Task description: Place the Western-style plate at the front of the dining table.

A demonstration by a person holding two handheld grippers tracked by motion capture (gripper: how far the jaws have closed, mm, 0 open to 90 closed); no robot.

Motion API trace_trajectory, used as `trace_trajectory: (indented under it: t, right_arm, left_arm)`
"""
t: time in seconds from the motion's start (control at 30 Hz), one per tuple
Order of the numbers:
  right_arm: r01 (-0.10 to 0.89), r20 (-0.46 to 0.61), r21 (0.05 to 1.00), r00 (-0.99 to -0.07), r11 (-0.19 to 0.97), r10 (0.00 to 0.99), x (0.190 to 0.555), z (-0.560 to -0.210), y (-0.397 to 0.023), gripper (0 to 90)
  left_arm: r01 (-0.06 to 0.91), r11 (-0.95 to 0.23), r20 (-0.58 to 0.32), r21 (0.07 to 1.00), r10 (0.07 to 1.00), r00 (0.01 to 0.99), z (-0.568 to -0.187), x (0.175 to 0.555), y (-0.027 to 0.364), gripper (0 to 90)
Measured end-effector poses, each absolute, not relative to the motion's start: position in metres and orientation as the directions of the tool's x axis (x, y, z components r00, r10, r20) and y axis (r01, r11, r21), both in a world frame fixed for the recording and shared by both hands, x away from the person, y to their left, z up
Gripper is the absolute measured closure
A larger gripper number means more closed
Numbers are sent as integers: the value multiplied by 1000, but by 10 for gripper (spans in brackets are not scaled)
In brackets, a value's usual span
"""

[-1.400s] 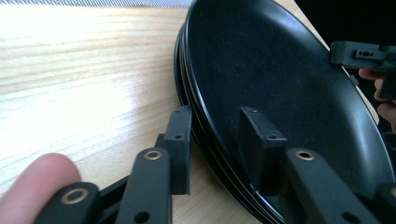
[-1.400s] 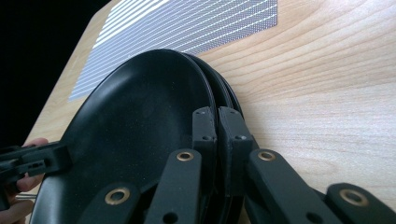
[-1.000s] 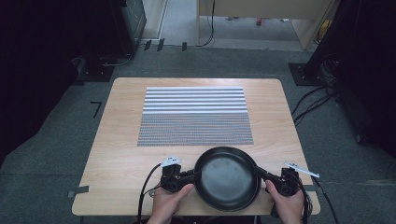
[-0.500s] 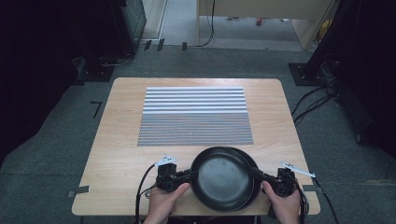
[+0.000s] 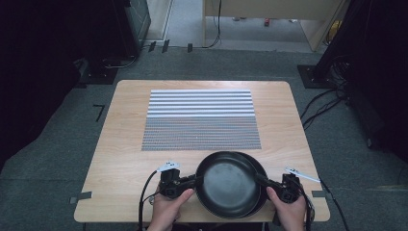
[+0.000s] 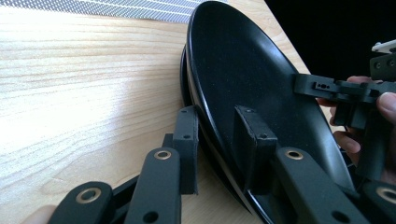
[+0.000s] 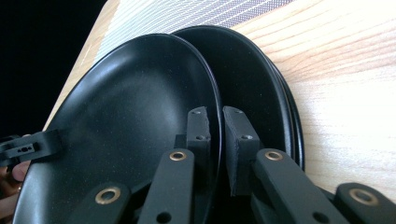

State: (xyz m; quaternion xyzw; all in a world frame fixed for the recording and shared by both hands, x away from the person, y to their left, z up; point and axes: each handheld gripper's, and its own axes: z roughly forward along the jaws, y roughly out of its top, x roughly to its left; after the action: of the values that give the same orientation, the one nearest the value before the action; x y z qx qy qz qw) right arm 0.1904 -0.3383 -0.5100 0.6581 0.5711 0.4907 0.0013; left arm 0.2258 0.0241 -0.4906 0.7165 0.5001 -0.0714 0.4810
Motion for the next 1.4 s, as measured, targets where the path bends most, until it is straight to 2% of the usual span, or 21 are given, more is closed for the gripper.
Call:
trace_trajectory:
  t: [0.2,0.37,0.73,0.87,1.4]
  right_arm:
    - [755,687,522,-96,-397,721,191,-513,-339,828]
    - [752,792,412,-17,-515,610,193,-521,-345,851]
    - [712,782,466,-55,-525,621,191,-512,-340,848]
    - [720,785,458,-53,-521,617,194,-509,-339,847]
    - [734,767,497,-123,-462,630,226,-478,-325,845]
  left_arm:
    - [786,-37,-589,617,640,493,-492,226,25,715]
    - [795,-26,-605,606,633,482,-495,226,24,711]
    - [810,-15,-628,587,623,467,-495,226,27,740]
    - [815,3,-641,579,619,454,-495,228,29,744]
    - [792,68,-645,606,625,440,-468,248,48,763]
